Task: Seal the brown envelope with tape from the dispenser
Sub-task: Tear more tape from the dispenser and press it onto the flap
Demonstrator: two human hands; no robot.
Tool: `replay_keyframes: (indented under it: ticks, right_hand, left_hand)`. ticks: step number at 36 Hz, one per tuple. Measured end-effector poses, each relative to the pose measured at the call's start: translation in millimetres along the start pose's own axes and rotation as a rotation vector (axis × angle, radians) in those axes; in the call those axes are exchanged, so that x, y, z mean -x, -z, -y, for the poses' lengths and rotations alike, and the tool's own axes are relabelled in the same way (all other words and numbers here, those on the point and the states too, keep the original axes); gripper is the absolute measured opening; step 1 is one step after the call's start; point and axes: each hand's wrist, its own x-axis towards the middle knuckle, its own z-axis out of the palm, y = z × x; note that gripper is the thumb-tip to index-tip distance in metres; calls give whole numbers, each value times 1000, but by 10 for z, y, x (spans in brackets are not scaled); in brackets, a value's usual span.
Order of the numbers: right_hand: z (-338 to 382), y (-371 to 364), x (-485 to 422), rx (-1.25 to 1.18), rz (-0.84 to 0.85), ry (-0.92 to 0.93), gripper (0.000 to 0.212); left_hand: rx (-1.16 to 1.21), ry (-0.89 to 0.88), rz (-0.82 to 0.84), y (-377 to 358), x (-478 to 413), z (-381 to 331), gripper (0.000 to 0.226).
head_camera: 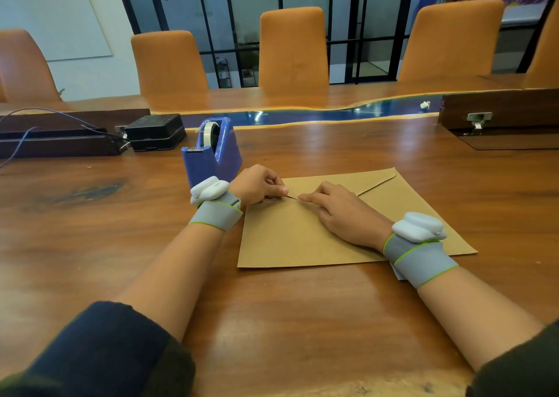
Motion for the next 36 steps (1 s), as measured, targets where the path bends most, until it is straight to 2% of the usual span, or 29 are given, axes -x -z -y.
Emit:
replay_keyframes:
  ticks: [18,28,32,36]
  right_hand:
    - [44,23,5,75,39,-13,45]
    - [59,35,12,87,51,-13,46]
    - [71,41,13,83,52,-16,46]
    - [78,49,18,86,55,-15,46]
  left_hand:
    - [-124,-10,-62,-19,8,-45,25]
    - [-268,1,-128,-71,-3,-79,12]
    - [-305,18,-154,-86,-3,-92,23]
    - [-326,28,-172,-101,12,-124,20]
